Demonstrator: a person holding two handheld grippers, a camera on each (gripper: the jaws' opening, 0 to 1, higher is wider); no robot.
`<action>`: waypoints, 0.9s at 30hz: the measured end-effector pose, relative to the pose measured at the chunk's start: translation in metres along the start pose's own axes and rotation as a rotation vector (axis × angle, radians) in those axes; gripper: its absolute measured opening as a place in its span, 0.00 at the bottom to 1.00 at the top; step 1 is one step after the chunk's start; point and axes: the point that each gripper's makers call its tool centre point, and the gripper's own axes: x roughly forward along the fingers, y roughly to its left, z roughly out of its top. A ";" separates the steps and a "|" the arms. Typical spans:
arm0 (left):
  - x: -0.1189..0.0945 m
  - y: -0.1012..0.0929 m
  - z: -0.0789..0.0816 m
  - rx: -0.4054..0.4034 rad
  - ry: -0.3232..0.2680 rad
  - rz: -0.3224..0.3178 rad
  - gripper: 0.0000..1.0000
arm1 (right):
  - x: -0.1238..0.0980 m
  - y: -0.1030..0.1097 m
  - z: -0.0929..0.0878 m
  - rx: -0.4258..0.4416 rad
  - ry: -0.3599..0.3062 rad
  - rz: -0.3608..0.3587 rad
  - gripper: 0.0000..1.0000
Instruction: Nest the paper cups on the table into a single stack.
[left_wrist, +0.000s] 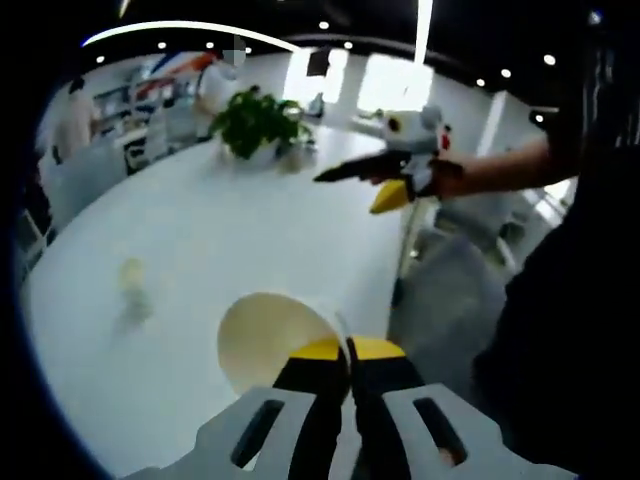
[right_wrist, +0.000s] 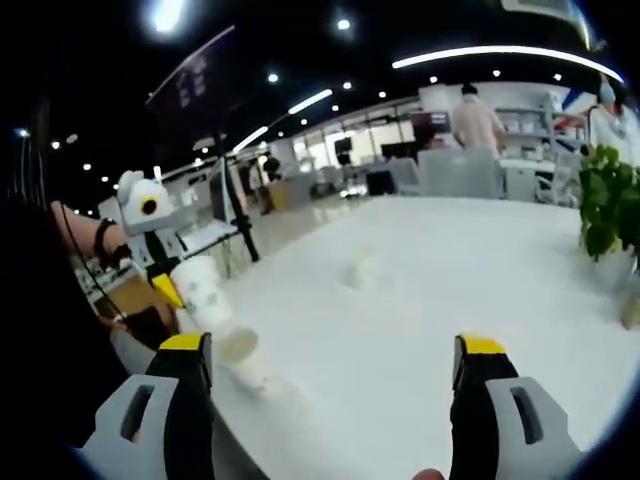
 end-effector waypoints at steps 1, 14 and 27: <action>0.002 0.000 -0.001 -0.001 0.007 0.000 0.00 | 0.000 0.000 0.000 -0.003 0.001 0.000 0.98; 0.017 0.013 -0.017 -0.006 0.132 0.028 0.00 | 0.008 -0.007 -0.004 -0.004 -0.024 0.030 0.98; 0.041 0.008 -0.038 0.131 0.326 0.021 0.00 | 0.014 -0.001 -0.013 0.036 -0.039 0.077 0.97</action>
